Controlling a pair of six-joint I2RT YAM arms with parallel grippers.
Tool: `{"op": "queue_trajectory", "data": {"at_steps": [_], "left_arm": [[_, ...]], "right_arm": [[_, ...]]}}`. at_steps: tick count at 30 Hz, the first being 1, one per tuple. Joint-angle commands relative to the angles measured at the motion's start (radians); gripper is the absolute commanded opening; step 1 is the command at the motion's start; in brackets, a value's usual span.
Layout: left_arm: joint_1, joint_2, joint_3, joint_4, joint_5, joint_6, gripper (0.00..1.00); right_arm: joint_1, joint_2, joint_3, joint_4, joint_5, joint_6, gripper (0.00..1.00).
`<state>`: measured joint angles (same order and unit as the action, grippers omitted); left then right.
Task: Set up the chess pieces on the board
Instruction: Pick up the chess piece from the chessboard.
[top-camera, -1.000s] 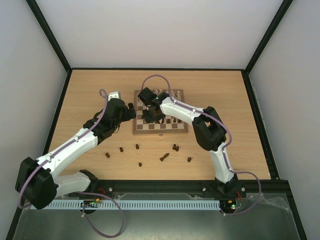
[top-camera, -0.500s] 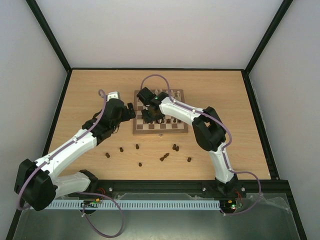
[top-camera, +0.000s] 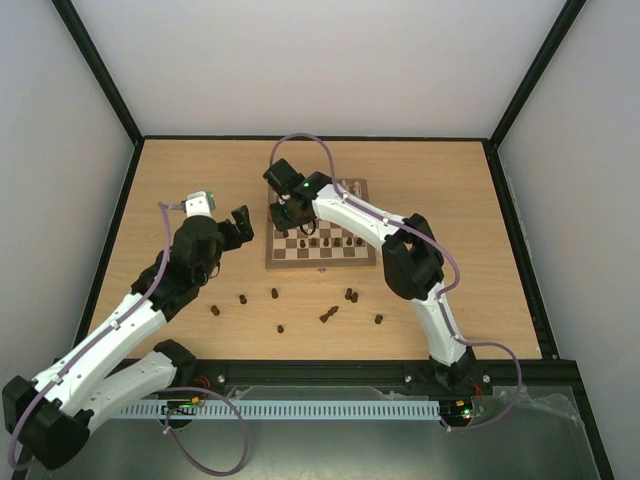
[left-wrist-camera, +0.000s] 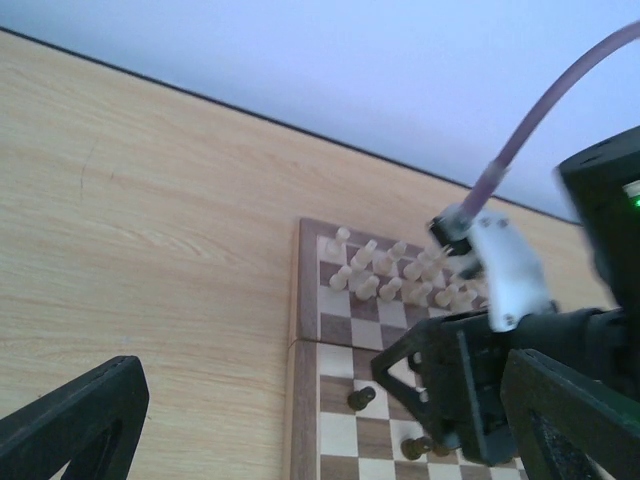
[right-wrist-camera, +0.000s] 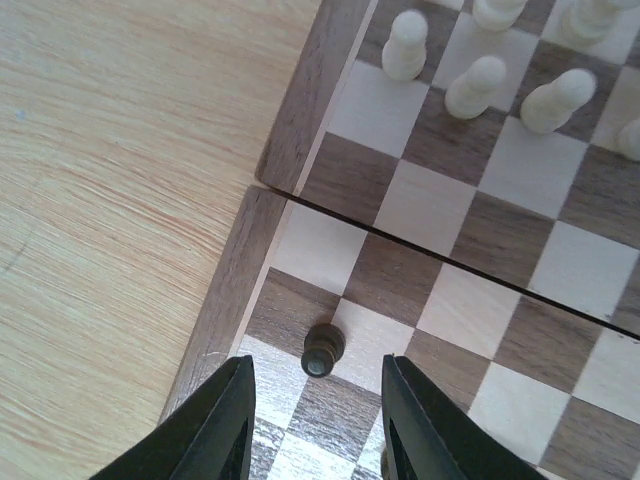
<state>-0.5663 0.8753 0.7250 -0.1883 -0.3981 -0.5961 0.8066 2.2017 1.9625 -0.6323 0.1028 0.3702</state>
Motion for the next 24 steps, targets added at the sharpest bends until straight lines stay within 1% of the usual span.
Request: {"op": "queue_trajectory", "data": {"at_steps": [1,6,12,14,15,18,24], "left_arm": [[0.006,-0.059,-0.027,0.041,-0.022,-0.005,1.00],[0.005,-0.056,-0.022,0.036,-0.019,-0.007,1.00],[0.005,-0.068,-0.027,0.041,-0.016,-0.006,0.99],[0.005,-0.064,-0.026,0.041,-0.016,-0.005,1.00],[0.005,-0.062,-0.027,0.041,-0.015,-0.005,1.00],[0.005,-0.056,-0.025,0.041,-0.014,-0.004,0.99],[0.006,-0.053,-0.024,0.041,-0.015,-0.004,1.00]], "right_arm": [[0.013,0.064,0.055,-0.092,-0.014,-0.006,0.35],[0.014,0.099,0.089,-0.118,-0.014,-0.006,0.34],[0.016,0.114,0.088,-0.122,-0.016,-0.008,0.24],[0.017,0.116,0.088,-0.121,-0.018,-0.010,0.18],[0.018,0.117,0.087,-0.122,-0.019,-0.010,0.17],[0.017,0.118,0.088,-0.122,-0.020,-0.011,0.18],[0.020,0.129,0.096,-0.123,-0.027,-0.013,0.25]]}}
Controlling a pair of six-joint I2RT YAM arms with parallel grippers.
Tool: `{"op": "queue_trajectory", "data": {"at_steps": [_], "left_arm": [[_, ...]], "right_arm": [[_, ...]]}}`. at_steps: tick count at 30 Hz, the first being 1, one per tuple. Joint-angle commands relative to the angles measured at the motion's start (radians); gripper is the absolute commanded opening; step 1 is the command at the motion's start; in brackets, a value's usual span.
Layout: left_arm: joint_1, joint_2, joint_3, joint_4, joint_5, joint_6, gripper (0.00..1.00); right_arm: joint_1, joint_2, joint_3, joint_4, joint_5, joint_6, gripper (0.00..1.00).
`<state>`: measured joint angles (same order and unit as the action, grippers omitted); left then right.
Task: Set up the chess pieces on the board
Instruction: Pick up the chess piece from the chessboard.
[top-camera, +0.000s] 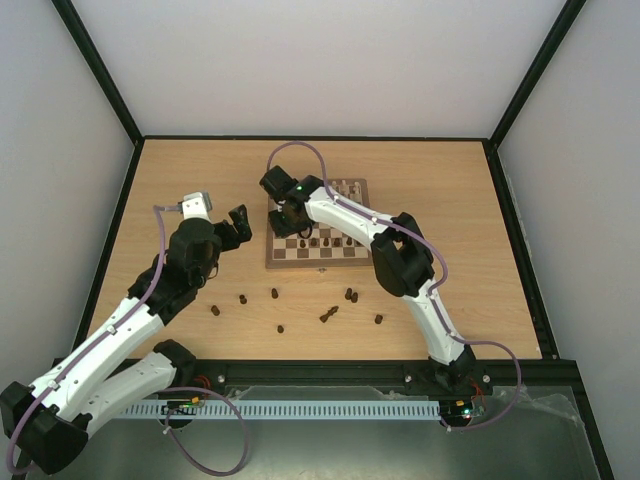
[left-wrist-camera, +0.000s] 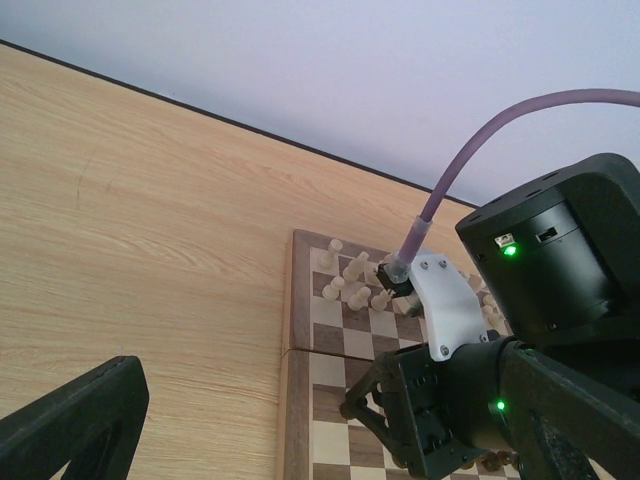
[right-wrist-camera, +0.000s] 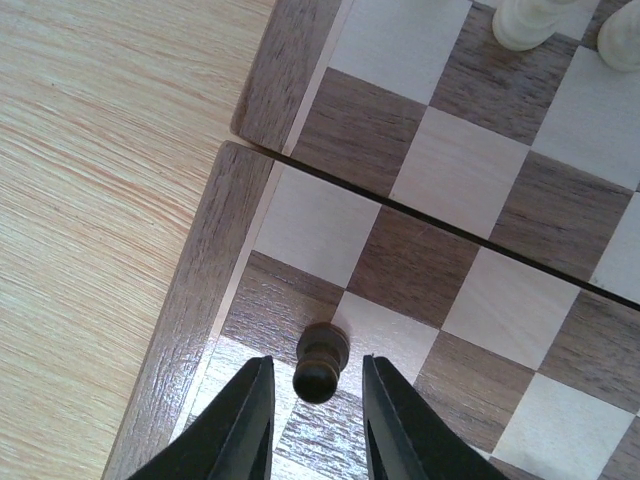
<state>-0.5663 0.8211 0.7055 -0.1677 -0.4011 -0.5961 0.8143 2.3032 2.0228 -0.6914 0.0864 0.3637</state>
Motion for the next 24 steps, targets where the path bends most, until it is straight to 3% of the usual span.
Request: {"op": "queue_trajectory", "data": {"at_steps": [1,13,24], "left_arm": [[0.006,0.001,-0.004,0.019,-0.013,-0.005,1.00],[0.005,0.001,-0.004,0.017,-0.013,-0.004,0.99],[0.005,0.001,-0.004,0.015,-0.011,-0.008,1.00]], "right_arm": [[0.014,0.029,0.037,-0.063,-0.011,-0.006,0.26],[0.025,0.040,0.043,-0.087,0.016,-0.005,0.11],[0.038,-0.096,-0.120,-0.054,0.060,0.012,0.09]]}}
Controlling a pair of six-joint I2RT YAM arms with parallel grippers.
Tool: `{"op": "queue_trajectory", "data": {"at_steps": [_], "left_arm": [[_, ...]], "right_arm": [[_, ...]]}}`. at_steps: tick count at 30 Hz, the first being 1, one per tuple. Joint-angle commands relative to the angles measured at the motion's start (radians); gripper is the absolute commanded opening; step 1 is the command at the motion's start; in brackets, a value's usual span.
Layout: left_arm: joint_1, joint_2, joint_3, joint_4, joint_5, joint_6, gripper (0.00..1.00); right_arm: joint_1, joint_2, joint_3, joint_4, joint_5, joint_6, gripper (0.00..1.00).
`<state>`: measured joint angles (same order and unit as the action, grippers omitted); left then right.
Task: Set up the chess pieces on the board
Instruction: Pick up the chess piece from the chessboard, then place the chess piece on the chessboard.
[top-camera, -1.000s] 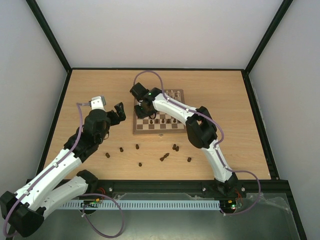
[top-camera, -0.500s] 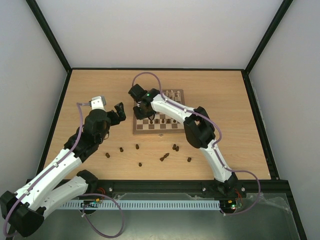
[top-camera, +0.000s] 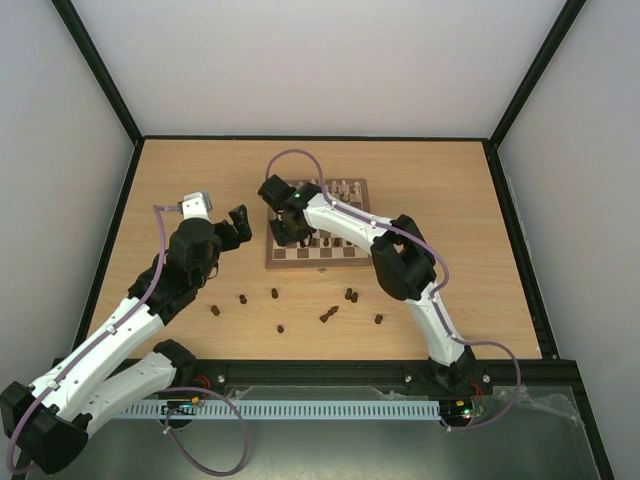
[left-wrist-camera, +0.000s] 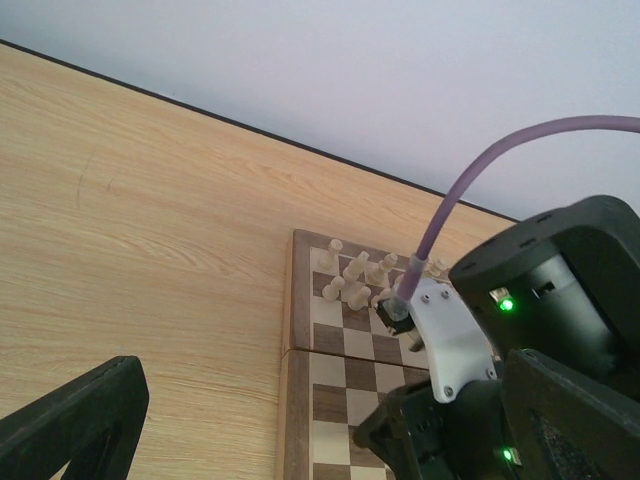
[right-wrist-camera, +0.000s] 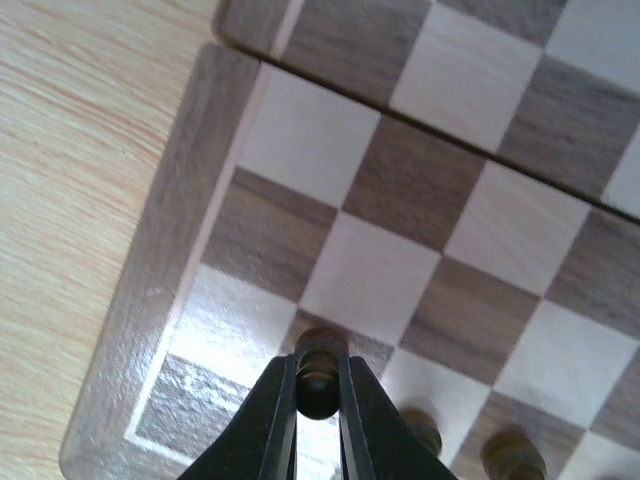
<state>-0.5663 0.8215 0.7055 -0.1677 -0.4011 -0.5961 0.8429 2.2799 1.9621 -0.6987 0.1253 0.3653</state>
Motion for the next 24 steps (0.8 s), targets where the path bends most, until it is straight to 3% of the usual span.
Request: {"op": "queue_trajectory", "data": {"at_steps": [1,7,24], "left_arm": [[0.005,0.000,-0.003,0.014,-0.011,-0.008,1.00],[0.005,-0.002,-0.003,0.014,-0.012,-0.008,1.00],[0.005,-0.008,-0.003,0.011,-0.013,-0.009,0.99]], "right_arm": [[0.009,-0.083,-0.076,-0.043,0.022,0.012,0.09],[0.013,-0.105,-0.133,-0.013,0.016,0.019,0.09],[0.014,-0.070,-0.091,-0.006,-0.007,0.018,0.09]]}}
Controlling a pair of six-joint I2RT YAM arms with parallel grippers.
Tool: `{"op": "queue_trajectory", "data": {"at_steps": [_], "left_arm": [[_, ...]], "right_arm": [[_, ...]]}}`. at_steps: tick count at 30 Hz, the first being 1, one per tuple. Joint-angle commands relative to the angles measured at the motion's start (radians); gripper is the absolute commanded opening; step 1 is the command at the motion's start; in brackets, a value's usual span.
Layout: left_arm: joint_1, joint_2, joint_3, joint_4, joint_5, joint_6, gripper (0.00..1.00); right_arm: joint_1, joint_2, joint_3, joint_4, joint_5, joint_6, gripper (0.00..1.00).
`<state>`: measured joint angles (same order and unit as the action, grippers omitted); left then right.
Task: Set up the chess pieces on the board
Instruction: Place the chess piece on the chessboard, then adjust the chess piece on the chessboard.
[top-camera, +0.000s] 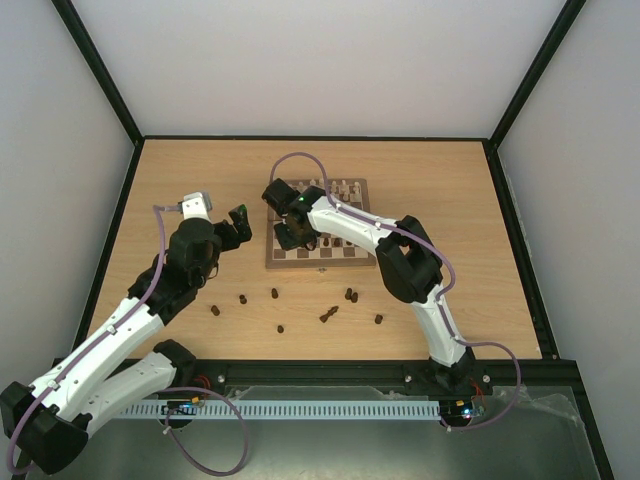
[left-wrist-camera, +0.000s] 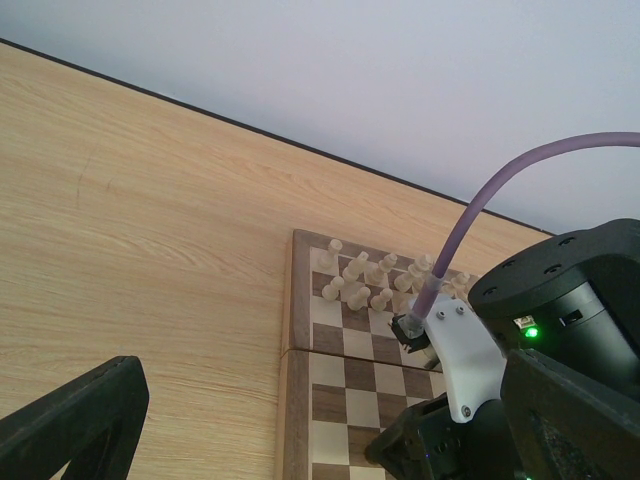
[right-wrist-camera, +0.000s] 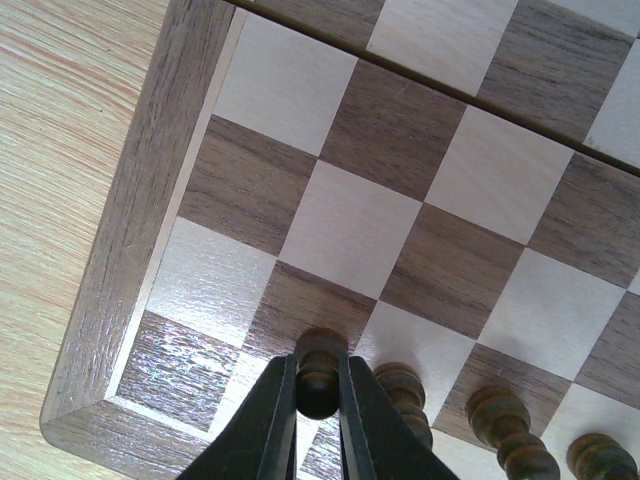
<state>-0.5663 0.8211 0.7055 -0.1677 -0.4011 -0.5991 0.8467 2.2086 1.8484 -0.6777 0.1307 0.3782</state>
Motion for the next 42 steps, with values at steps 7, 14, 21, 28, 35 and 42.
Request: {"op": "queue_trajectory", "data": {"at_steps": [7,14,21,28,35,42], "left_arm": [[0.006,-0.009,-0.005,0.012,-0.013,-0.007,1.00],[0.005,-0.008,-0.004,0.011,-0.013,-0.006,1.00],[0.005,-0.020,-0.006,0.010,-0.012,-0.008,1.00],[0.005,-0.008,-0.005,0.014,-0.005,-0.006,1.00],[0.005,0.023,-0.001,0.014,-0.002,-0.004,0.99],[0.005,0.096,0.018,0.016,0.023,-0.002,0.99]], "right_arm": [[0.011,0.011,0.038,-0.023,-0.013,0.004,0.10],[0.010,0.023,0.060,-0.030,-0.011,-0.001,0.12],[0.011,-0.049,0.046,-0.018,-0.018,0.008,0.24],[0.011,-0.113,0.029,-0.041,0.002,0.004,0.28],[0.011,-0.318,-0.176,0.016,0.057,0.011,0.37],[0.011,-0.651,-0.566,0.137,0.121,0.066,0.69]]}}
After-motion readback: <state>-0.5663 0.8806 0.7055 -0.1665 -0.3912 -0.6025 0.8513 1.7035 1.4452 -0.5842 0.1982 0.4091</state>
